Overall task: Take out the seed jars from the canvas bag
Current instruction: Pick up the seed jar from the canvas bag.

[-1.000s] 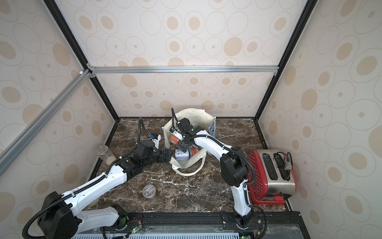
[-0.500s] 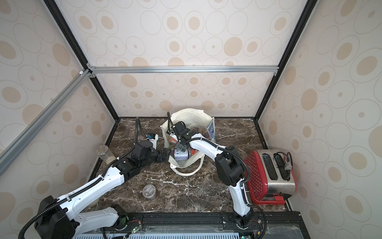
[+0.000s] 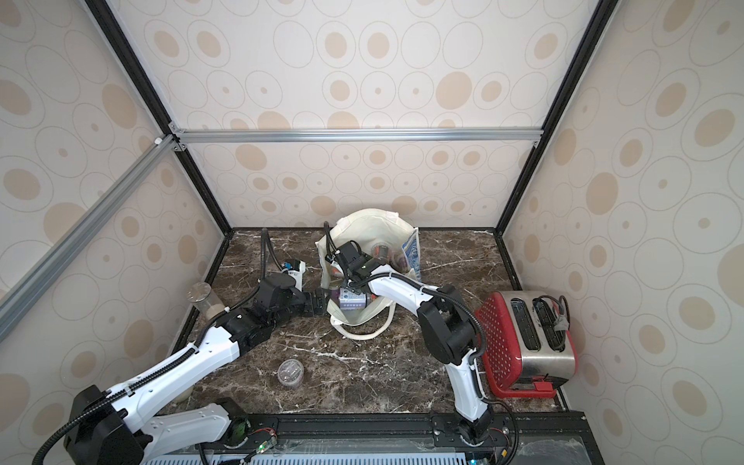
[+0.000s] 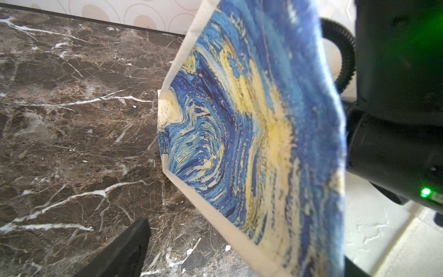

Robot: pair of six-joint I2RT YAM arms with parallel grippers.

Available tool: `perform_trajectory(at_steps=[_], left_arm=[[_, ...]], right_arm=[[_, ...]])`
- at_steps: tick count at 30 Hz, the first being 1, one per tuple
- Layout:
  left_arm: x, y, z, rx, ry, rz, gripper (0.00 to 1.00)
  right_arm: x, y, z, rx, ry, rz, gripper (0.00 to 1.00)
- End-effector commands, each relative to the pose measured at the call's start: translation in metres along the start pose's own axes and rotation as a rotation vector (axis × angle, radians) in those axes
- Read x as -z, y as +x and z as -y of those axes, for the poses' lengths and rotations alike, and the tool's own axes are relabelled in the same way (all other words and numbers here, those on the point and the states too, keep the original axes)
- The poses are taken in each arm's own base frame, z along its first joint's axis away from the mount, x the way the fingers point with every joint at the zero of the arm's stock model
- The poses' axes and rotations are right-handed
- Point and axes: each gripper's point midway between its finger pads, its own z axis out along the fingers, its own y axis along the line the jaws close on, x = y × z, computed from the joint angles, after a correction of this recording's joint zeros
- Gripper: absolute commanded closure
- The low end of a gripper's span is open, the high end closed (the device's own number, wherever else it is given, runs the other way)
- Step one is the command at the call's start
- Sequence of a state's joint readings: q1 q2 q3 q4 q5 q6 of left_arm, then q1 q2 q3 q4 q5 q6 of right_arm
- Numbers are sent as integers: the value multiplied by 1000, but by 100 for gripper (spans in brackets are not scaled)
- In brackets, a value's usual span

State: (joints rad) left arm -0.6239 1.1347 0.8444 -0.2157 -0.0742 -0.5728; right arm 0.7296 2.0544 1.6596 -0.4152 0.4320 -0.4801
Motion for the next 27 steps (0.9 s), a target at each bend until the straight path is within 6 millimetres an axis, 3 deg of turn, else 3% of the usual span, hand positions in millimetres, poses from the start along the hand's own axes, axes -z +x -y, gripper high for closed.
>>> perform_trajectory(at_steps=[1,11,18,22,27], left_arm=[[6,-1,-4,14,-21,11,8],[7,5,-8,28,-23,7,8],[10,-1,-5,15,-16,22,8],[9,-1,-4,4,-12,21,7],[8,-1,-3,1,-8,20,7]], right_arm=[[11,16,1,25,-14,-38,16],[35,6,11,-22,-40,58,21],[45,-1,-16,-47,-262,128,15],[33,7,-25,5,-275,86,5],[8,19,-18,65,-181,-4,5]])
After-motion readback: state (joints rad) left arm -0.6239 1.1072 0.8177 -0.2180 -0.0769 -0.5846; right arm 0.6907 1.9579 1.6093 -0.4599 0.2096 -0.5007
